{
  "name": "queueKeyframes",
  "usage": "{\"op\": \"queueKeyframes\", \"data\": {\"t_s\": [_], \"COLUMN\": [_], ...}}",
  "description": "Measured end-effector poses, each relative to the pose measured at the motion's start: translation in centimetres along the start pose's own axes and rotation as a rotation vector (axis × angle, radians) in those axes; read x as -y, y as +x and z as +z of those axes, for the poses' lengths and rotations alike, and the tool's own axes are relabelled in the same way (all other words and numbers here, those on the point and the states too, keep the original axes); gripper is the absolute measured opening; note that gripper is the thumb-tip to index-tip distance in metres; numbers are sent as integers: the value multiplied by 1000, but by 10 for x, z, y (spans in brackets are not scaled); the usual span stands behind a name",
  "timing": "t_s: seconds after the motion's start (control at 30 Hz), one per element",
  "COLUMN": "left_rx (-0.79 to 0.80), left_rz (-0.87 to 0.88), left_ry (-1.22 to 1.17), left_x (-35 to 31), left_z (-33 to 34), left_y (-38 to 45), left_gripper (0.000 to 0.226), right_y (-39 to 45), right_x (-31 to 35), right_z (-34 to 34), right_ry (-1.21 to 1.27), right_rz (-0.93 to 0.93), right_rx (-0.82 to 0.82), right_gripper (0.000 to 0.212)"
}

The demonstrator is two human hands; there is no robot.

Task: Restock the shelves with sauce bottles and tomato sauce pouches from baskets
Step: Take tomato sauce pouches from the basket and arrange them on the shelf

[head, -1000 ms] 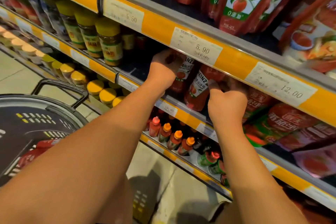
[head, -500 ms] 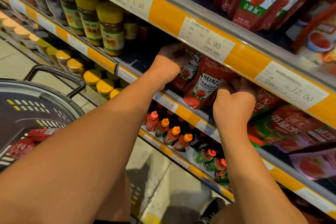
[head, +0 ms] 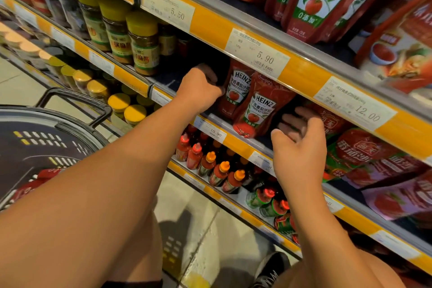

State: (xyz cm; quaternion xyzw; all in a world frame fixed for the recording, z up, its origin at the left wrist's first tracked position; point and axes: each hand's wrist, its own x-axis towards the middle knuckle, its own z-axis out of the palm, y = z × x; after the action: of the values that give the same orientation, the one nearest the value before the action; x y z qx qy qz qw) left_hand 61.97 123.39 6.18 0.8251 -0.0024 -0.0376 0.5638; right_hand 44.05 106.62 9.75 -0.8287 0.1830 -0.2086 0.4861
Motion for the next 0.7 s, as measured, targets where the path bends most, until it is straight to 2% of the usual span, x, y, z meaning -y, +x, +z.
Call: {"op": "queueKeyframes", "data": {"t_s": [0.07,0.13,0.23,0.33,0.57,0.7], "left_rx": [40,108,123,103,229,224], "left_rz": [-5,-3,10,22,-18,4], "left_ry": [140,206,263,347,438,468], "left_x": [4,5,1,-3,-11,-11], "left_z": [1,6,18,26,27,30], "left_y": [-5,-9,-17,-17,0,7], "left_gripper": [24,22,22,28,34,41], "right_y": [-7,-9,-8,-2,11,24], "right_x": [-3,-10,-19,-24,-28,-33], "right_z": [-1,7,28,48,63,68], "right_ry": [-93,-286,-561,-726,-806,-774], "right_rz": [-81,-153,-224,-256,-210,-186], "right_rx": [0,83,227,261,282,251], "right_gripper": [26,22,33,39,48,43]}}
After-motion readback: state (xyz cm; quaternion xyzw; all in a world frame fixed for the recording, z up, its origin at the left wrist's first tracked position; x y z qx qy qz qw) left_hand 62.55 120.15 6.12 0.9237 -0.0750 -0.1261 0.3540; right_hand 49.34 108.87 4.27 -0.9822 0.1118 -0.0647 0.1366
